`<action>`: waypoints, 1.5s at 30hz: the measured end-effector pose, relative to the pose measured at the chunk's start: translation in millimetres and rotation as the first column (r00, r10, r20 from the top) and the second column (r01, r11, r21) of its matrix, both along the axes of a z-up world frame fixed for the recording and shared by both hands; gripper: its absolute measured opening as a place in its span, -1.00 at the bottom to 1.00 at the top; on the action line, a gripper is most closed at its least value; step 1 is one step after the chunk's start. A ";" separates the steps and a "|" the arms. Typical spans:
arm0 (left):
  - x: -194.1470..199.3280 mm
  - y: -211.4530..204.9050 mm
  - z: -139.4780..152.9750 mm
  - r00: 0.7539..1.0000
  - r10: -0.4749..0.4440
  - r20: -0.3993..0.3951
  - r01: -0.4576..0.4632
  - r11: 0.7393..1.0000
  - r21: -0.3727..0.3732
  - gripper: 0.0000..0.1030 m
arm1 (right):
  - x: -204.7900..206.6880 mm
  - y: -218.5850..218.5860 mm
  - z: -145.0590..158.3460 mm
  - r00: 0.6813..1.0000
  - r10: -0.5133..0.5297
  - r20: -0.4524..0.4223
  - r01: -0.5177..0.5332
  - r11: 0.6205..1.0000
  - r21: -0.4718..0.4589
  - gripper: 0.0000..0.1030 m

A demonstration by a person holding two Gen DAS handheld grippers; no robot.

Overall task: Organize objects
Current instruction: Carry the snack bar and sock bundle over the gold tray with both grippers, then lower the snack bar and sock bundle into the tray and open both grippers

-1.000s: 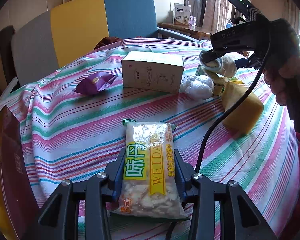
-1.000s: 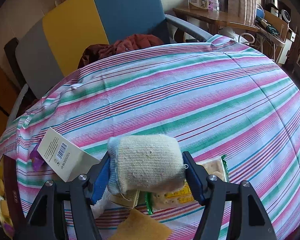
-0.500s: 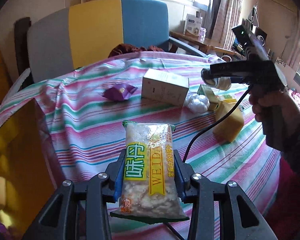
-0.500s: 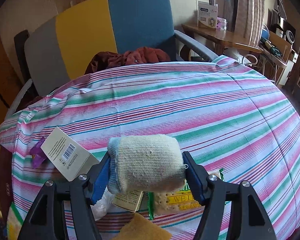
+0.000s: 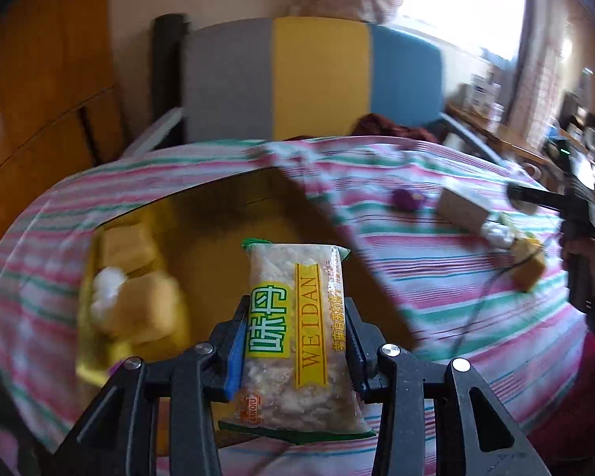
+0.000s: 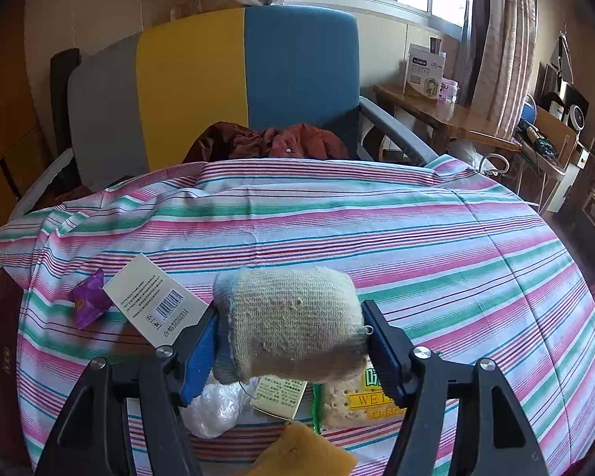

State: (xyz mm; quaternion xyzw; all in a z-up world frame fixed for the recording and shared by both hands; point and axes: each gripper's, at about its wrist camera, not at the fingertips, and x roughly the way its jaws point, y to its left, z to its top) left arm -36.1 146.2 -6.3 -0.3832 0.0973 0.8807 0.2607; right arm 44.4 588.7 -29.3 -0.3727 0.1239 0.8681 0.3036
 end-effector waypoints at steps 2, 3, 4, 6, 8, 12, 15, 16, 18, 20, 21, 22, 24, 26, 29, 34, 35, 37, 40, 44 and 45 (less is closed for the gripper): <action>-10.6 -30.7 -4.8 0.996 0.082 0.028 -0.082 0.997 0.001 -0.18 | -0.2 -3.4 3.4 1.000 0.008 -0.008 -0.007 1.000 0.013 0.34; -15.3 -50.7 -8.2 0.990 0.130 0.050 -0.131 0.991 0.012 -0.18 | -0.6 -5.1 4.9 1.000 0.012 -0.010 -0.012 1.000 0.020 0.34; -17.4 -64.1 -9.7 0.985 0.163 0.060 -0.164 0.986 0.018 -0.18 | -1.2 -7.1 6.3 1.000 0.013 -0.009 -0.013 0.999 0.029 0.34; -19.8 -90.4 -13.4 0.972 0.222 0.079 -0.225 0.974 0.030 -0.18 | -3.3 -10.5 8.6 1.000 0.021 -0.007 -0.021 0.999 0.025 0.34; -18.7 -105.5 -16.9 0.964 0.246 0.099 -0.251 0.967 0.045 -0.18 | -5.3 -17.0 11.0 0.999 0.032 0.003 -0.032 0.999 0.022 0.34; -13.7 -102.3 -30.2 0.968 0.222 0.119 -0.230 0.972 0.051 -0.18 | -8.4 -44.2 23.8 0.995 0.094 0.019 -0.095 0.994 0.046 0.34; -19.4 -92.5 -34.1 0.974 0.188 0.129 -0.198 0.977 0.075 -0.18 | -9.6 -72.1 39.0 0.988 0.155 0.002 -0.154 0.987 0.048 0.34; -21.6 -89.5 -34.5 0.975 0.187 0.118 -0.196 0.978 0.068 -0.18 | -10.5 -83.7 44.7 0.984 0.180 -0.008 -0.180 0.983 0.047 0.34; -29.0 -85.4 -38.4 0.976 0.185 0.113 -0.193 0.979 0.060 -0.17 | -14.9 -108.9 54.9 0.970 0.242 -0.025 -0.240 0.969 0.051 0.34; -37.1 -83.3 -48.4 0.973 0.191 0.129 -0.195 0.980 0.024 -0.13 | -21.4 -137.0 62.0 0.953 0.301 -0.031 -0.299 0.952 0.057 0.34; -40.0 -87.1 -51.2 0.966 0.212 0.144 -0.217 0.976 0.020 -0.14 | -25.2 -153.0 64.7 0.941 0.338 -0.035 -0.336 0.940 0.055 0.34; -41.0 -90.2 -53.3 0.964 0.214 0.160 -0.222 0.974 0.036 -0.11 | -28.8 -168.0 66.1 0.927 0.372 -0.039 -0.370 0.928 0.049 0.34; -39.1 -95.7 -53.5 0.962 0.219 0.165 -0.231 0.971 0.055 -0.02 | -36.0 -200.8 66.0 0.895 0.445 -0.041 -0.444 0.895 0.031 0.34; -34.7 -98.0 -51.2 0.965 0.229 0.129 -0.236 0.971 0.045 0.02 | -43.8 -233.1 61.6 0.856 0.515 -0.035 -0.515 0.857 0.007 0.34; -30.7 -101.6 -49.7 0.966 0.243 0.090 -0.245 0.969 0.020 0.02 | -54.2 -274.9 51.8 0.801 0.599 -0.029 -0.599 0.799 -0.044 0.34; -27.1 -117.1 -45.1 0.958 0.273 0.088 -0.278 0.959 0.058 0.02 | -67.2 -337.7 29.4 0.714 0.700 0.020 -0.696 0.712 -0.094 0.34; -27.1 -120.1 -43.0 0.957 0.279 0.080 -0.284 0.956 0.066 0.01 | -66.8 -347.8 25.7 0.701 0.713 0.031 -0.708 0.700 -0.098 0.34; -25.3 -127.9 -37.8 0.952 0.299 0.056 -0.303 0.950 0.071 0.01 | -69.4 -363.4 16.2 0.674 0.736 0.062 -0.727 0.676 -0.118 0.34; -22.5 -138.6 -31.8 0.946 0.322 0.030 -0.324 0.943 0.081 0.01 | -80.7 -383.6 -1.7 0.633 0.765 0.120 -0.748 0.644 -0.161 0.34; -19.6 -150.0 -27.0 0.941 0.338 0.015 -0.338 0.937 0.090 0.01 | -89.9 -412.7 -19.6 0.587 0.793 0.162 -0.775 0.608 -0.173 0.34; -17.8 -153.4 -25.7 0.940 0.341 0.010 -0.341 0.935 0.094 0.01 | -92.3 -419.5 -22.4 0.578 0.800 0.161 -0.781 0.599 -0.177 0.34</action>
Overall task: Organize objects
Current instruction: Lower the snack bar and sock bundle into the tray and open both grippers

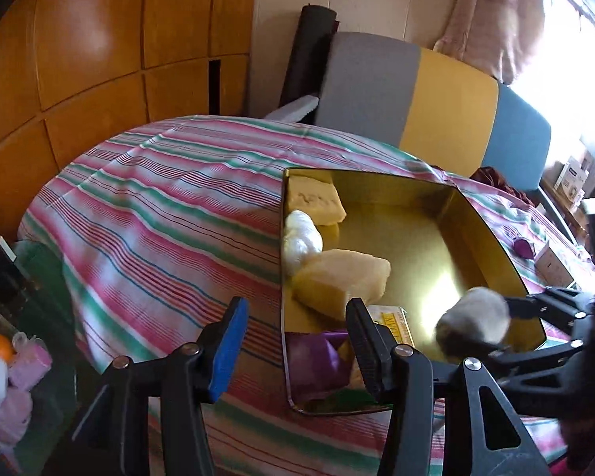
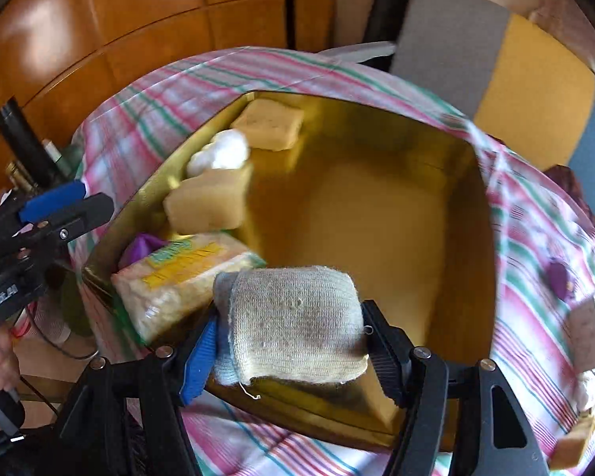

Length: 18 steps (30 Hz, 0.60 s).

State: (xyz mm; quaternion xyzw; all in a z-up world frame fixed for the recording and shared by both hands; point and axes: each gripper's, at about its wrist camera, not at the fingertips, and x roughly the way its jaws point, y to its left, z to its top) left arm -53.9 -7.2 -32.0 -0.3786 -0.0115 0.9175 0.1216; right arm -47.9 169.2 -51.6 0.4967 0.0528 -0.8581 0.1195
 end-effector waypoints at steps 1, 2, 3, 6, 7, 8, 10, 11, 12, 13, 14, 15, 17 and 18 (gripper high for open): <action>1.4 -2.8 1.1 1.000 0.007 -0.009 -0.007 1.000 -0.003 0.01 | -3.3 -6.0 -2.7 1.000 0.005 0.001 -0.005 1.000 -0.003 0.34; 1.5 -4.3 1.2 1.000 0.012 -0.016 -0.012 1.000 -0.009 0.01 | -7.2 -10.2 -5.2 1.000 0.004 0.003 -0.004 1.000 -0.009 0.34; 1.2 -5.7 0.3 1.000 0.017 -0.016 -0.018 1.000 -0.015 0.01 | -11.7 -15.1 -8.3 1.000 0.002 0.005 -0.002 1.000 -0.013 0.34; 1.4 -8.7 -3.7 1.000 0.028 -0.001 -0.028 0.999 -0.019 0.01 | -21.9 -27.3 -16.7 1.000 -0.005 0.013 0.005 1.000 -0.005 0.34; 1.8 -9.6 -4.2 1.000 0.029 -0.001 -0.029 0.999 -0.022 0.01 | -23.1 -28.2 -18.7 1.000 -0.007 0.009 0.007 1.000 -0.007 0.34; 2.5 -11.6 -4.4 0.999 0.036 -0.004 -0.036 0.999 -0.024 0.02 | -23.3 -28.7 -19.1 1.000 -0.006 0.008 0.006 1.000 -0.023 0.35; 2.9 -15.7 -5.4 0.999 0.053 -0.004 -0.053 0.998 -0.024 0.01 | -20.8 -23.1 -22.7 0.999 -0.004 0.036 0.006 0.998 -0.061 0.42; 2.3 -17.8 -5.8 0.998 0.063 -0.001 -0.063 0.998 -0.021 0.01 | -18.8 -19.0 -21.8 0.999 -0.003 0.048 0.007 0.997 -0.081 0.43; 1.3 -19.6 -6.1 0.997 0.073 0.001 -0.073 0.997 -0.017 0.01 | -16.3 -16.4 -20.8 0.999 0.004 0.051 0.002 0.994 -0.106 0.45; 0.6 -20.6 -6.1 0.997 0.080 0.000 -0.080 0.997 -0.017 0.02 | -13.8 -13.5 -19.2 0.998 0.012 0.055 -0.004 0.990 -0.137 0.48; 1.0 -20.1 -6.0 0.997 0.081 -0.001 -0.081 0.997 -0.019 0.02 | -12.1 -11.3 -18.5 0.998 0.015 0.059 -0.006 0.986 -0.166 0.50; 1.0 -19.5 -5.9 0.997 0.080 -0.002 -0.080 0.997 -0.023 0.02 | -9.8 -8.2 -17.5 0.998 0.010 0.061 0.002 0.981 -0.196 0.56; 2.2 -17.6 -4.6 0.997 0.077 -0.008 -0.077 0.997 -0.026 0.03 | -8.1 -0.7 -16.2 0.998 -0.012 0.069 0.028 0.970 -0.242 0.63; 2.6 -16.4 -3.5 0.997 0.073 -0.011 -0.073 0.997 -0.025 0.03 | -7.0 2.3 -14.9 0.997 -0.025 0.068 0.041 0.968 -0.248 0.64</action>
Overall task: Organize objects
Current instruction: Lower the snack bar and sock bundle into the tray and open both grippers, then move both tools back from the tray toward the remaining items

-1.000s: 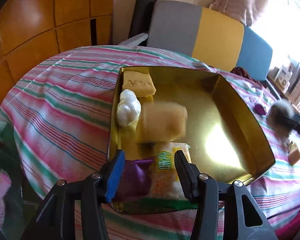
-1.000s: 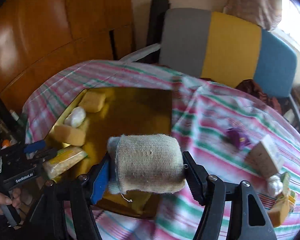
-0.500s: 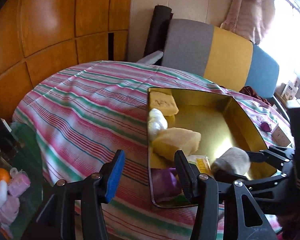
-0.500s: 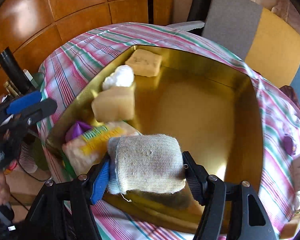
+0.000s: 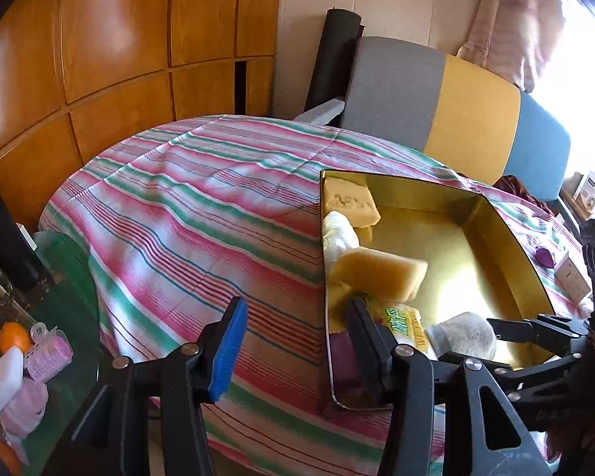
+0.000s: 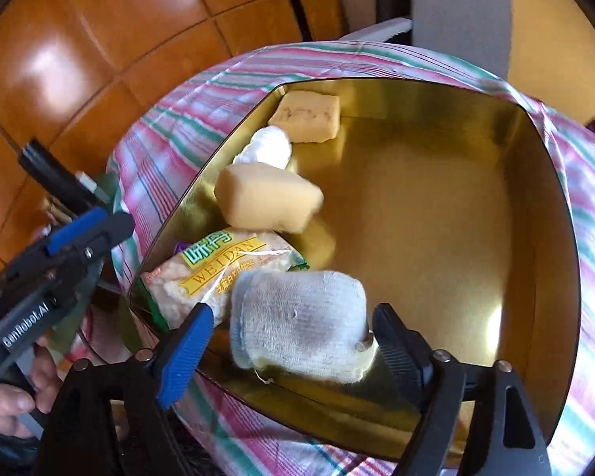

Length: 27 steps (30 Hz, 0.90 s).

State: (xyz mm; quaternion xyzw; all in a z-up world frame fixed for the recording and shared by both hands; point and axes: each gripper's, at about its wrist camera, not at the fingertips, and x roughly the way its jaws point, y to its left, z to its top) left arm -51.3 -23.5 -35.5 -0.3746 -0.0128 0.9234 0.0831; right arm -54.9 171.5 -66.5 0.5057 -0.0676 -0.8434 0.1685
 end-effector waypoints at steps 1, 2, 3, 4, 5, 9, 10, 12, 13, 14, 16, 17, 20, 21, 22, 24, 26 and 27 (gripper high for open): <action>0.8 1.4 1.0 1.000 -0.005 -0.004 0.005 1.000 -0.002 0.03 | 1.6 2.4 2.3 1.000 -0.010 -0.009 0.010 1.000 0.002 0.64; 1.4 3.1 2.3 1.000 -0.011 -0.008 0.011 1.000 -0.005 0.03 | 3.7 3.8 4.7 1.000 -0.018 -0.018 0.018 1.000 0.005 0.64; 1.9 5.8 3.8 1.000 -0.019 -0.014 0.019 1.000 -0.011 0.03 | 6.7 5.6 8.2 0.999 -0.026 -0.028 0.026 1.000 0.003 0.64; 2.6 8.3 5.1 1.000 -0.024 -0.020 0.024 1.000 -0.017 0.03 | 8.2 7.0 10.8 0.999 -0.033 -0.036 0.034 0.999 0.002 0.64; 3.4 11.0 6.3 0.999 -0.030 -0.026 0.030 0.999 -0.024 0.03 | 10.3 8.6 13.7 0.998 -0.042 -0.046 0.042 0.999 0.007 0.64; 5.0 16.4 9.8 0.999 -0.043 -0.028 0.042 0.999 -0.032 0.04 | 15.9 11.0 21.4 0.996 -0.045 -0.072 0.046 0.999 0.013 0.64; 5.6 17.1 10.8 0.999 -0.045 -0.030 0.044 0.998 -0.035 0.09 | 17.4 10.8 23.3 0.996 -0.049 -0.081 0.050 0.999 0.019 0.64; 7.7 19.5 14.3 0.998 -0.045 -0.039 0.043 0.998 -0.044 0.15 | 22.4 13.3 27.6 0.994 -0.053 -0.096 0.056 0.998 0.027 0.64; 8.2 20.5 15.7 0.998 -0.047 -0.043 0.045 0.998 -0.047 0.16 | 24.7 13.6 29.3 0.993 -0.055 -0.103 0.059 0.998 0.034 0.64; 8.5 22.0 17.4 0.998 -0.050 -0.045 0.047 0.998 -0.049 0.17 | 27.0 14.1 30.9 0.992 -0.056 -0.110 0.061 0.997 0.043 0.64; 9.0 24.7 20.1 0.997 -0.054 -0.049 0.051 0.997 -0.052 0.19 | 30.1 14.8 35.0 0.991 -0.056 -0.124 0.064 0.996 0.060 0.64; 9.1 26.3 21.2 0.997 -0.058 -0.050 0.055 0.997 -0.054 0.24 | 33.2 16.2 37.9 0.989 -0.059 -0.134 0.069 0.995 0.068 0.64; 11.0 31.4 24.9 0.996 -0.069 -0.051 0.067 0.996 -0.055 0.39 | 40.2 21.8 44.2 0.985 -0.078 -0.156 0.091 0.993 0.079 0.64; 11.9 33.3 26.5 0.996 -0.074 -0.053 0.071 0.996 -0.054 0.39 | 42.2 24.3 46.1 0.983 -0.084 -0.162 0.098 0.992 0.080 0.64; 12.9 35.6 28.5 0.995 -0.081 -0.057 0.078 0.996 -0.053 0.39 | 43.9 26.9 48.1 0.982 -0.089 -0.168 0.104 0.991 0.081 0.64; 13.9 39.7 31.5 0.994 -0.094 -0.063 0.091 0.994 -0.056 0.40 | 47.1 33.1 51.9 0.978 -0.104 -0.181 0.122 0.988 0.091 0.64; 14.5 45.0 34.0 0.992 -0.106 -0.062 0.103 0.993 -0.055 0.41 | 49.9 39.3 55.0 0.975 -0.118 -0.190 0.139 0.985 0.104 0.64; 14.6 48.3 35.7 0.991 -0.114 -0.064 0.111 0.992 -0.055 0.41 | 51.5 43.6 56.2 0.973 -0.126 -0.192 0.149 0.983 0.108 0.64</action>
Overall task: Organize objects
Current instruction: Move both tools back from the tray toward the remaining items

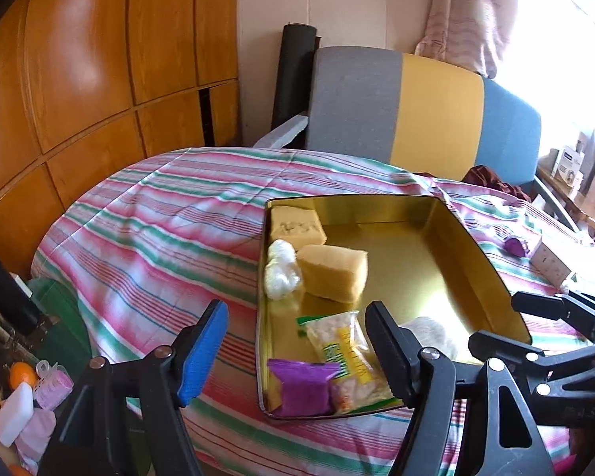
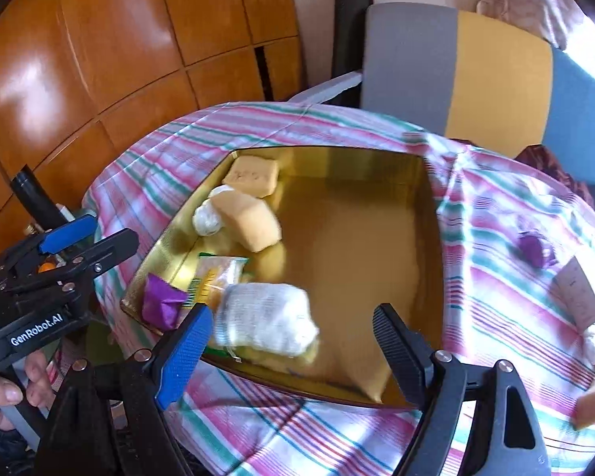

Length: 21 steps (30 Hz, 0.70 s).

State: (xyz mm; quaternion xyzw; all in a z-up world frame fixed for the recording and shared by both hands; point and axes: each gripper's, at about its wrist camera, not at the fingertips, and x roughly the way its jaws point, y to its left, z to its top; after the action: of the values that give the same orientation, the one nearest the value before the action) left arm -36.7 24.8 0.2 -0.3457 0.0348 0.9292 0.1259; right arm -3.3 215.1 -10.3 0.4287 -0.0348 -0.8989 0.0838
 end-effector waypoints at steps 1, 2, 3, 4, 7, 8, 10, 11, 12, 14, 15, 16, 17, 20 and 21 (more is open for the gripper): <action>-0.1 2.6 1.1 1.000 -0.006 -0.001 0.006 1.000 -0.001 0.41 | 1.7 5.4 0.7 1.000 -0.011 0.000 0.011 1.000 0.004 0.64; 0.3 5.5 2.2 1.000 -0.013 -0.003 0.013 1.000 -0.002 0.42 | 2.8 10.3 1.1 1.000 -0.021 0.002 0.021 1.000 0.010 0.64; 0.6 9.1 3.5 1.000 -0.022 -0.004 0.022 1.000 -0.003 0.43 | 4.1 16.6 1.7 1.000 -0.031 0.003 0.031 0.999 0.018 0.64; 0.6 12.9 4.8 0.999 -0.031 -0.005 0.031 1.000 -0.003 0.44 | 5.5 23.1 2.3 0.999 -0.043 0.005 0.043 0.999 0.026 0.64; 0.1 25.1 7.4 0.998 -0.060 -0.003 0.060 0.998 -0.004 0.47 | 10.1 47.0 4.1 0.996 -0.092 0.007 0.091 0.995 0.039 0.64; 0.2 28.0 7.9 0.998 -0.066 -0.003 0.066 0.998 -0.003 0.48 | 11.9 56.5 4.7 0.994 -0.112 0.008 0.111 0.993 0.044 0.64; -0.5 36.4 9.4 0.996 -0.086 0.000 0.086 0.996 -0.001 0.48 | 15.8 76.2 5.0 0.989 -0.149 0.011 0.148 0.987 0.059 0.64; -1.4 40.4 10.2 0.995 -0.096 0.005 0.096 0.995 0.004 0.49 | 17.3 86.2 4.6 0.986 -0.169 0.015 0.167 0.983 0.070 0.64; -1.8 44.8 11.2 0.994 -0.107 0.008 0.107 0.994 0.009 0.49 | 19.1 97.4 4.6 0.981 -0.193 0.020 0.190 0.978 0.089 0.64; -2.7 51.2 12.9 0.992 -0.126 0.007 0.126 0.992 0.013 0.49 | 23.5 121.7 6.7 0.969 -0.246 0.021 0.241 0.961 0.137 0.64; -2.5 56.7 14.9 0.990 -0.142 0.003 0.142 0.990 0.013 0.49 | 25.8 134.9 8.2 0.962 -0.271 0.021 0.264 0.952 0.154 0.64; -2.4 60.8 16.2 0.988 -0.155 0.000 0.155 0.988 0.011 0.49 | 28.3 149.0 9.5 0.954 -0.298 0.018 0.291 0.942 0.167 0.64; -2.3 64.7 17.4 0.986 -0.166 -0.003 0.166 0.986 0.010 0.49 | 32.2 167.1 11.6 0.941 -0.337 0.011 0.330 0.927 0.179 0.64; -1.7 79.5 20.1 0.978 -0.206 -0.001 0.206 0.978 0.013 0.50 | 44.1 220.6 13.7 0.888 -0.460 -0.014 0.454 0.870 0.192 0.64; -2.2 84.9 20.5 0.975 -0.221 0.007 0.221 0.975 0.019 0.50 | 49.7 240.9 12.5 0.857 -0.515 -0.027 0.510 0.838 0.194 0.65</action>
State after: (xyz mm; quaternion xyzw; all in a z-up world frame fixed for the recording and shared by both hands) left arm -38.9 109.6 20.7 -0.3427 0.0640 0.9081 0.2319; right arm 46.4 456.0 2.2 0.4216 -0.0613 -0.8818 -0.2022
